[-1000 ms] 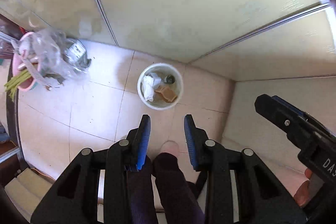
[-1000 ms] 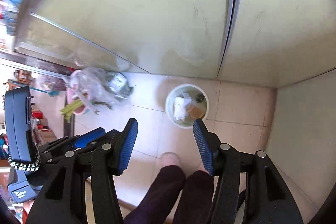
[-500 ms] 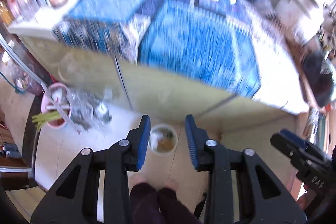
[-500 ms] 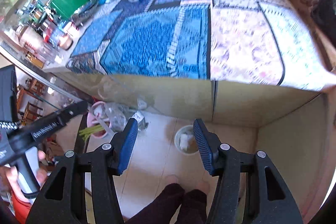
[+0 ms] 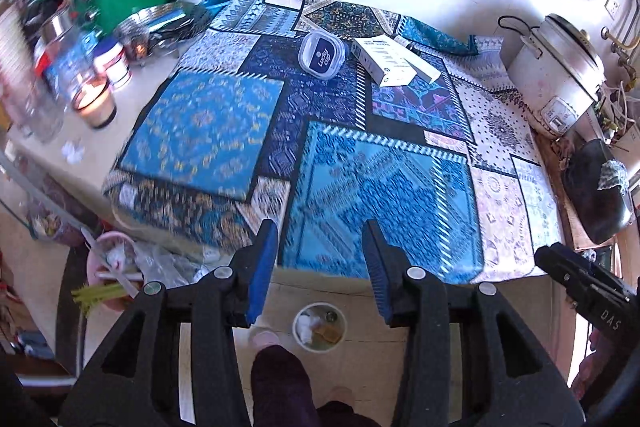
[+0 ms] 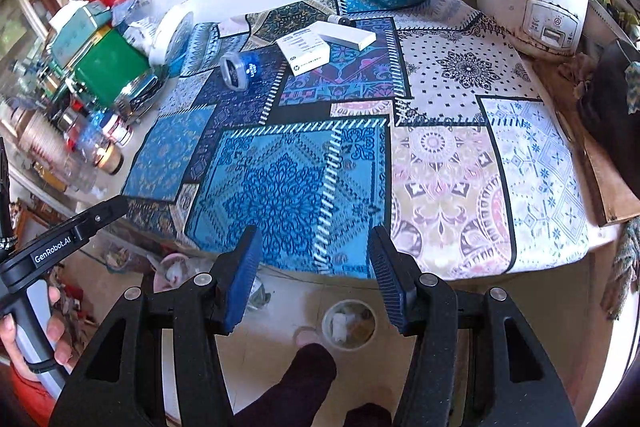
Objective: Collect trash
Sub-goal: 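Raise both tools from the bin back up toward the counter, then grasp the blue Lucky cup container with the left gripper while the right gripper grasps the white HP box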
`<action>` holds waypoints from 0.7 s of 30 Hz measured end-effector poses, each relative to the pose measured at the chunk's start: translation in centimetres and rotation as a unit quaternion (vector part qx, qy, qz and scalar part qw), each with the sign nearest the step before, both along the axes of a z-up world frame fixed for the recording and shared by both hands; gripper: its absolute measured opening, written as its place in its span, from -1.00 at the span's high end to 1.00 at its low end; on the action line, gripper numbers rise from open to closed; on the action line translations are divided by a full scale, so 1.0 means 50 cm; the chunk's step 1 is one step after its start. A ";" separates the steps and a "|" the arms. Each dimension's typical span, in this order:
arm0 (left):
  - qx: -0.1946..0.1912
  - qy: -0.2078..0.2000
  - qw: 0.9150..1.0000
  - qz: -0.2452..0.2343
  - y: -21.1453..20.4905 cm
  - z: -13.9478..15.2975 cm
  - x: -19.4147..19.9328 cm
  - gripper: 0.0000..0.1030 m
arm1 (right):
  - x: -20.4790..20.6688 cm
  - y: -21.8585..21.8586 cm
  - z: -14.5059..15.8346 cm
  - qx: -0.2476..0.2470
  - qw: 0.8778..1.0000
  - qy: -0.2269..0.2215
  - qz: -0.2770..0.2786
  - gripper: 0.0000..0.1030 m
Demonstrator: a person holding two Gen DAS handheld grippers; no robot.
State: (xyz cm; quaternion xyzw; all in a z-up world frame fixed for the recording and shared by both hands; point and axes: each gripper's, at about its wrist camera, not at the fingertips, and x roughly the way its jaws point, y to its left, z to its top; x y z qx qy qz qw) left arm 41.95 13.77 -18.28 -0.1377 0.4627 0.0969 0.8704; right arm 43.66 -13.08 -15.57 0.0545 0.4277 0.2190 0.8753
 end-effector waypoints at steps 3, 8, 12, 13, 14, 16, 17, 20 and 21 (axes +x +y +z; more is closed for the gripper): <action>0.010 -0.005 1.000 -0.017 0.041 0.008 0.058 0.17 | 0.048 0.037 0.015 0.004 1.000 0.002 -0.012 -0.01; 0.009 0.001 0.999 -0.053 0.100 0.015 0.160 0.17 | 0.119 0.097 0.037 -0.002 0.999 0.004 -0.034 -0.09; 0.008 0.010 0.998 -0.062 0.131 0.012 0.231 0.17 | 0.177 0.135 0.055 0.001 0.999 -0.002 -0.043 -0.48; 0.004 0.011 0.998 -0.064 0.137 0.012 0.245 0.17 | 0.193 0.146 0.059 -0.002 0.999 -0.002 -0.041 -0.50; 0.002 0.011 0.998 -0.066 0.141 0.011 0.258 0.17 | 0.212 0.158 0.061 -0.007 0.999 -0.001 -0.037 -0.51; 0.006 0.014 0.998 -0.065 0.148 0.008 0.285 0.13 | 0.256 0.178 0.062 -0.020 0.999 0.001 -0.026 -0.51; 0.009 0.016 0.998 -0.062 0.152 0.005 0.300 0.11 | 0.280 0.188 0.061 -0.029 0.999 0.001 -0.020 -0.51; 0.006 0.024 0.999 -0.042 0.160 -0.012 0.339 0.08 | 0.358 0.213 0.048 -0.044 0.999 0.012 0.005 -0.51; 0.003 0.028 0.999 -0.034 0.163 -0.018 0.352 0.08 | 0.385 0.219 0.042 -0.047 0.999 0.018 0.013 -0.51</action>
